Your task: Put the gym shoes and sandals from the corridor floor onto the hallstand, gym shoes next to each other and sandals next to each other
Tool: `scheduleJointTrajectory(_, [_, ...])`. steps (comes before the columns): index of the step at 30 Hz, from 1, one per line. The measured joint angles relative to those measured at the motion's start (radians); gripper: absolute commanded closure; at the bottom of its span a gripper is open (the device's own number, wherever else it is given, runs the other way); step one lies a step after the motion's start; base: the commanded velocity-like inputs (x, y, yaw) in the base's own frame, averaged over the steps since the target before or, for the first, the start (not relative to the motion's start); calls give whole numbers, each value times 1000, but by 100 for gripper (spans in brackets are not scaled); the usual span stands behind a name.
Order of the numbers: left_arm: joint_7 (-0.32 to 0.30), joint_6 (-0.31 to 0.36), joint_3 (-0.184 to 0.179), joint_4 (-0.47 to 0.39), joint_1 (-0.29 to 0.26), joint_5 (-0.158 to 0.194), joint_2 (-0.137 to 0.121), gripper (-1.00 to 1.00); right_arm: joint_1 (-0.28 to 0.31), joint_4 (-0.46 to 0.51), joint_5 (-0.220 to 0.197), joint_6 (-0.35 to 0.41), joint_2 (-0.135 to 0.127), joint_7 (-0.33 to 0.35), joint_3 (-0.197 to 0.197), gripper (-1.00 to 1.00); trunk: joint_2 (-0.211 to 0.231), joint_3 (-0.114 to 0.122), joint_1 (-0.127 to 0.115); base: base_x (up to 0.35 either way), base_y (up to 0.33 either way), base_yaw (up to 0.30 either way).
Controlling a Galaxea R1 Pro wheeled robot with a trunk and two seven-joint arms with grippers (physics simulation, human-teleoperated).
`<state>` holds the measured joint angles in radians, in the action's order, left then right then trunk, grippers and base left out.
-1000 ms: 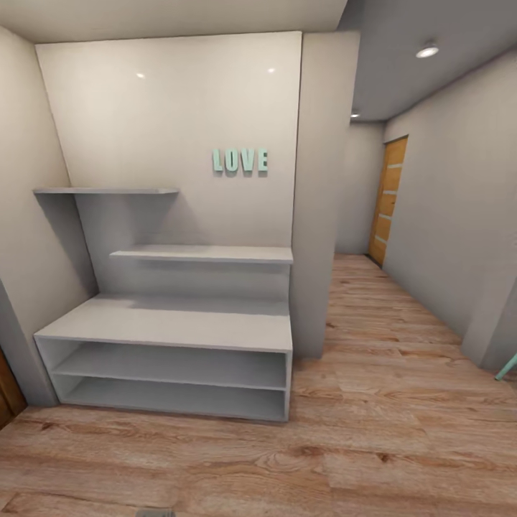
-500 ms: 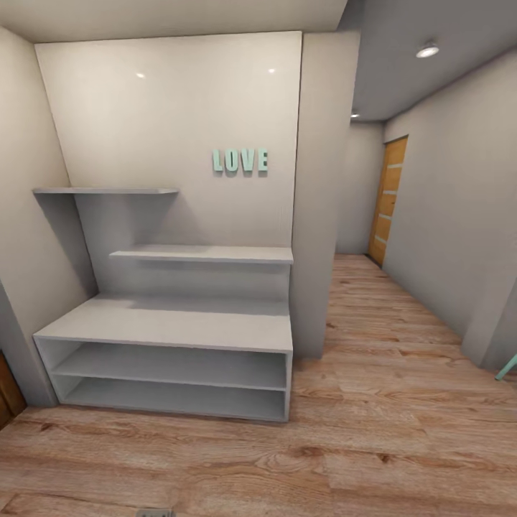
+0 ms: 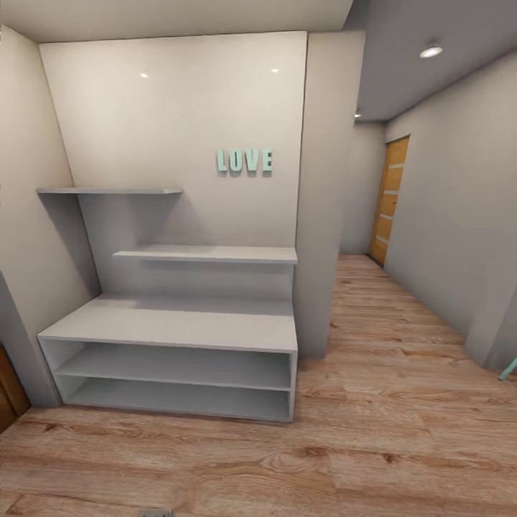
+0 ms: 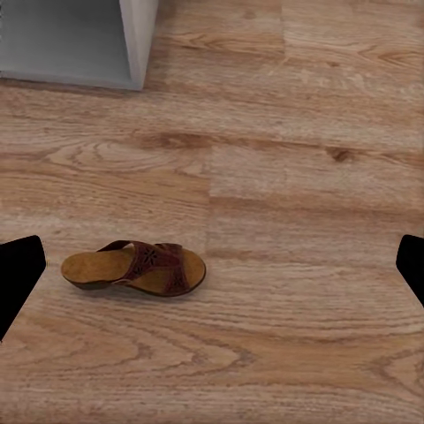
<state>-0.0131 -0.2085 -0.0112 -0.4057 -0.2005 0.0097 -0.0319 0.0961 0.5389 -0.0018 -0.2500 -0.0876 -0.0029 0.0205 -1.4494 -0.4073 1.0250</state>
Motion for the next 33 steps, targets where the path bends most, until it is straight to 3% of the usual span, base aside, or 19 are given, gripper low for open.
scheduleJointTrajectory(33, [0, 0, 0, 0, 0, 0, 0, -100, 0, 0, 0, -1, 0, -1, 0, -100, 0, 0, 0, 0, 12, 0])
